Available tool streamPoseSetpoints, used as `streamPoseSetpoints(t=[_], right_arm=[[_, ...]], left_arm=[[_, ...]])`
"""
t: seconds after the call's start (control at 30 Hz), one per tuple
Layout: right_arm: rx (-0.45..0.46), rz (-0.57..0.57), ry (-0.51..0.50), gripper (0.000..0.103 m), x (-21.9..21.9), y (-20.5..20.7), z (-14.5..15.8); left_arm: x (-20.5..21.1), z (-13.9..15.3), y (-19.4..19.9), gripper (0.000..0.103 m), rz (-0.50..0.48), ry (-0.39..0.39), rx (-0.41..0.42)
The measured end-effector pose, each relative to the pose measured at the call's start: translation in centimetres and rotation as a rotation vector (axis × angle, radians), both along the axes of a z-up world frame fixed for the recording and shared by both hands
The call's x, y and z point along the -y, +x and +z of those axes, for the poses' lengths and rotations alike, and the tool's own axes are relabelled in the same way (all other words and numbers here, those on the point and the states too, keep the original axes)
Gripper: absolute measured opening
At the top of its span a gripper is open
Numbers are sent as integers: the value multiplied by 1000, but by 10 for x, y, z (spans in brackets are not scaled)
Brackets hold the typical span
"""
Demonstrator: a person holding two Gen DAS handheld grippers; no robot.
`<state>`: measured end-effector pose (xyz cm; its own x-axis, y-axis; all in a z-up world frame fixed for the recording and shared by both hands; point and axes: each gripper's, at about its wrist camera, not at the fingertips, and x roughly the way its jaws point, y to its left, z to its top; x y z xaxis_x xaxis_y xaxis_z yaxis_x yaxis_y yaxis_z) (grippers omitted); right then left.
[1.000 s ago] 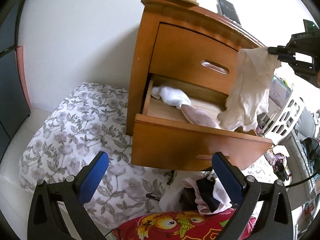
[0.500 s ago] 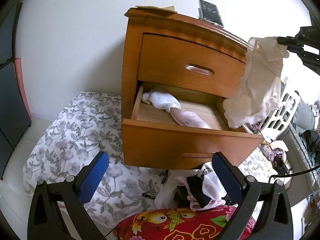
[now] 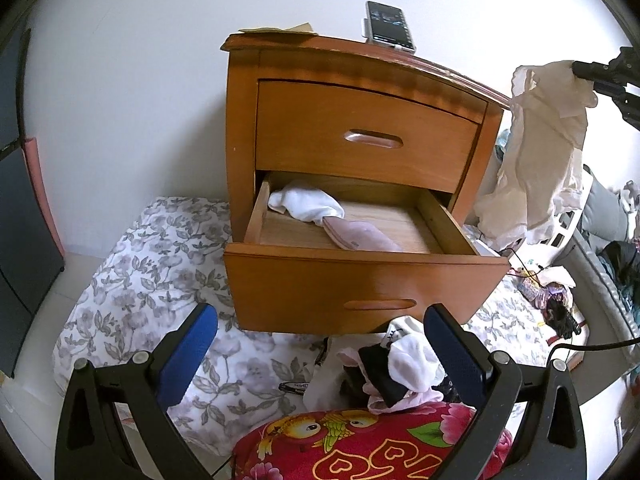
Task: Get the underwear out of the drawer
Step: 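Carry the cream cloth back from the drawer toward the bed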
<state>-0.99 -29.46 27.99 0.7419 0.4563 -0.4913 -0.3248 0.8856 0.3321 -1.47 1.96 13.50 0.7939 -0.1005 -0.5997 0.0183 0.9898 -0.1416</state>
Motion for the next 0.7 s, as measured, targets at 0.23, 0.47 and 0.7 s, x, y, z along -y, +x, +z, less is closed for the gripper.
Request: streamPoseSetpoints(t=[0.23,0.47,0.7], right_arm=[[15,19,-14,6,8,-22,2],[23,42,-21,6,12,-38,4],[15,57,-37,6,10,-47,2]], left_arm=[[8,4,-5,103,-14,20,8],[13,8,-8,103,-24,35,16],[16,9,-9,103,-26,45,17]])
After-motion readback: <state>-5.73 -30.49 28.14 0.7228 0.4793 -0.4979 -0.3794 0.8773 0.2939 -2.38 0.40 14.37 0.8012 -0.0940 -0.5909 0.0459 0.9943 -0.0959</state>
